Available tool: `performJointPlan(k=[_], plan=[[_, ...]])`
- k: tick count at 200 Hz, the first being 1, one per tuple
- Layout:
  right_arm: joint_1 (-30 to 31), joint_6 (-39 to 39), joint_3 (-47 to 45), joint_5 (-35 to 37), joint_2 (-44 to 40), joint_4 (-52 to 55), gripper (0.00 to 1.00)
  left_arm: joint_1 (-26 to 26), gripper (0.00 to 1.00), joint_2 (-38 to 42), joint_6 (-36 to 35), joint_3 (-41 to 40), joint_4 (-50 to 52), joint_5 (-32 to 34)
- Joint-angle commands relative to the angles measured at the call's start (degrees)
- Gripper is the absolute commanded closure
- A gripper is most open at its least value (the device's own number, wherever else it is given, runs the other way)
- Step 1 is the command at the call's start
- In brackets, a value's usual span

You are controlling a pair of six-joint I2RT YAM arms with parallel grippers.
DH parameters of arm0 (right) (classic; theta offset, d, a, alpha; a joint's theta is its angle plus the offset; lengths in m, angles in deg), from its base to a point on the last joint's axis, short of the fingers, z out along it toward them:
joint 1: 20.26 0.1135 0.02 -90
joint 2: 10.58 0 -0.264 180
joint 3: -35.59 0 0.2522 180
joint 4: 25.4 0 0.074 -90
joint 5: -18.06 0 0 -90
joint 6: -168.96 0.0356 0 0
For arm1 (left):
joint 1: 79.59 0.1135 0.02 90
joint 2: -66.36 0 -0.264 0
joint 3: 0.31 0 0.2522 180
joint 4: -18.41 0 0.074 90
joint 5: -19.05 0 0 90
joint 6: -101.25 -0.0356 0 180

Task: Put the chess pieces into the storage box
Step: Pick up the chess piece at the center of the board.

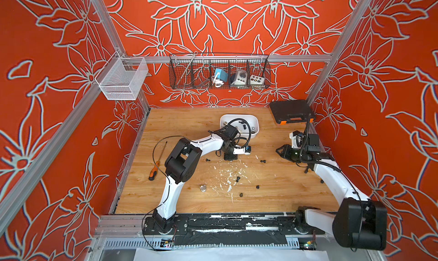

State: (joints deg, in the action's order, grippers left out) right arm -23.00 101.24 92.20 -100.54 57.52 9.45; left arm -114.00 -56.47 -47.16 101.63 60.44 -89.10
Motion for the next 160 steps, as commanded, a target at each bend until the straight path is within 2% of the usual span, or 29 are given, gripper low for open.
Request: performJointPlan(k=[1,86,160], plan=[[-0.4,-0.8,-0.8,-1.0,-1.0,0.4,0.61,0.5,0.74,-3.2,-0.4,-1.2,6.1,0.1],[-0.7,-0.5,-0.7,-1.0,-1.6,0.6,0.62,1.3,0.82,-3.0,2.6,-2.0,3.4,-1.8],[-0.9,-0.3,-0.3,-0.8,-2.3,1.0,0.63,1.8,0.84,4.3,7.6,-4.6,-6.1,-4.2]])
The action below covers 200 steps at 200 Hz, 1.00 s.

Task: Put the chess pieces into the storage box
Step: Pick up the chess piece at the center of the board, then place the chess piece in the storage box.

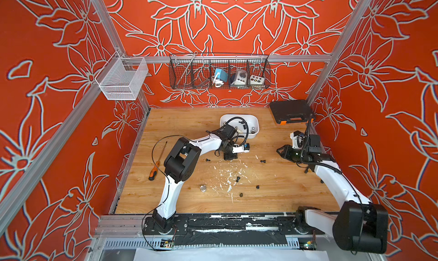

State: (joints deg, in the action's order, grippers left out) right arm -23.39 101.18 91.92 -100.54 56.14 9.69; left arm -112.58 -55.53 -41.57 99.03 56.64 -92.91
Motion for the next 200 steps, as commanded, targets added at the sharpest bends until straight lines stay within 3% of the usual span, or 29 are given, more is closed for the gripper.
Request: performJointPlan(k=[1,44,94,200], plan=[[-0.4,-0.2,0.0,-0.8,-1.0,0.7,0.63,0.3,0.84,3.4,2.1,-2.0,-2.5,-0.4],[-0.6,-0.2,0.3,-1.0,-1.0,0.8,0.63,1.0,0.85,7.0,5.3,-2.1,-9.5,-1.8],[-0.6,0.0,0.6,-1.4,-0.7,0.6,0.63,3.5,0.85,7.6,14.1,2.0,-18.4,-4.2],[-0.6,0.4,0.6,-2.0,-0.3,0.7,0.63,6.0,0.85,-10.0,28.9,22.7,-20.5,6.6]])
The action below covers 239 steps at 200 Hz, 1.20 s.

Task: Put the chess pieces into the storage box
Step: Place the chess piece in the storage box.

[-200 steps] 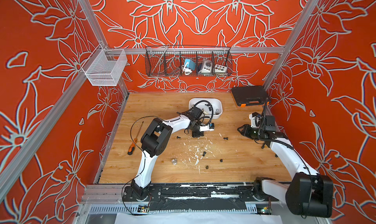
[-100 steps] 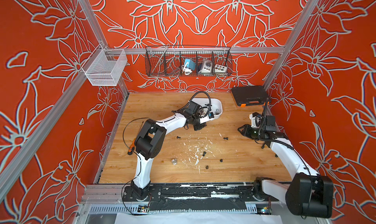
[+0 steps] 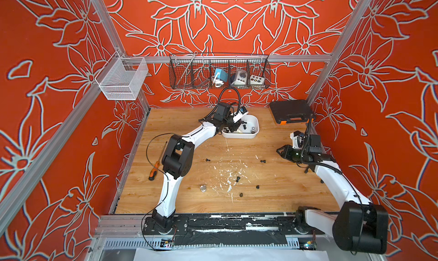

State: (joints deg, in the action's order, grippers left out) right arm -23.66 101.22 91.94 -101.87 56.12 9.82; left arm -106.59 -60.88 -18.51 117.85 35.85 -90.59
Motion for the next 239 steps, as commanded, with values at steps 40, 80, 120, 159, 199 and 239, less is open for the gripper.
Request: performJointPlan(k=[40,80,120,159,199,239], plan=[[-0.4,0.4,0.2,-0.3,-1.3,1.0,0.64,0.1,0.85,-10.4,10.7,10.7,0.5,7.4],[-0.4,0.5,0.1,-0.3,-2.0,1.4,0.63,0.4,0.82,-14.0,14.8,15.0,1.1,11.3],[-0.4,0.3,0.0,0.0,-2.9,2.0,0.63,0.4,0.76,-14.0,16.4,14.3,0.8,10.9],[-0.4,0.3,0.1,0.0,-3.1,2.2,0.63,0.4,0.7,-12.9,16.5,13.5,1.2,10.1],[-0.4,-0.2,0.3,1.3,-2.6,3.5,0.63,0.4,0.69,-9.6,16.7,10.8,0.4,10.5],[-0.4,-0.7,1.6,2.1,-1.2,5.5,0.62,0.5,0.67,-3.4,18.2,2.9,-2.5,8.0]])
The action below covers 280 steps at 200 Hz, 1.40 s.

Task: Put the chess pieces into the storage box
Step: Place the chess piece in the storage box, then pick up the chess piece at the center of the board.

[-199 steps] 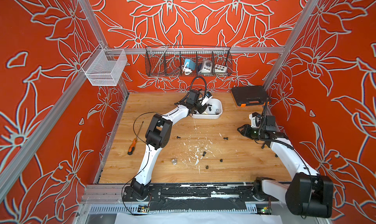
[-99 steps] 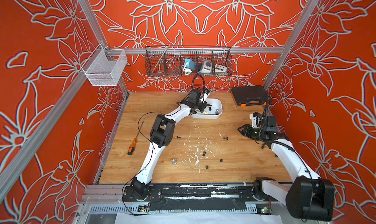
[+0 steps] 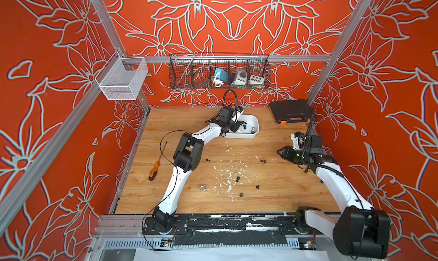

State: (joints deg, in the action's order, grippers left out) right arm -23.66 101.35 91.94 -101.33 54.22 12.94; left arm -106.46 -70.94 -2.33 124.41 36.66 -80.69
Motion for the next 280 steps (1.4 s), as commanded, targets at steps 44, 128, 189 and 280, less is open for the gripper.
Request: performJointPlan(k=[44,128,189,280], plan=[[-0.2,-1.5,2.6,3.5,2.4,4.1,0.61,0.3,0.66,13.0,4.8,-10.9,-4.8,-2.9],[1.6,-11.6,6.6,3.4,5.1,7.5,0.6,0.2,0.66,33.6,10.5,-37.8,-13.3,-4.4],[7.1,-27.5,7.9,3.0,8.4,8.1,0.6,0.2,0.66,44.6,13.2,-50.6,-15.4,-4.1],[16.6,-48.4,11.3,14.2,17.0,7.1,0.59,0.6,0.65,53.0,12.9,-59.9,-15.6,-2.9]])
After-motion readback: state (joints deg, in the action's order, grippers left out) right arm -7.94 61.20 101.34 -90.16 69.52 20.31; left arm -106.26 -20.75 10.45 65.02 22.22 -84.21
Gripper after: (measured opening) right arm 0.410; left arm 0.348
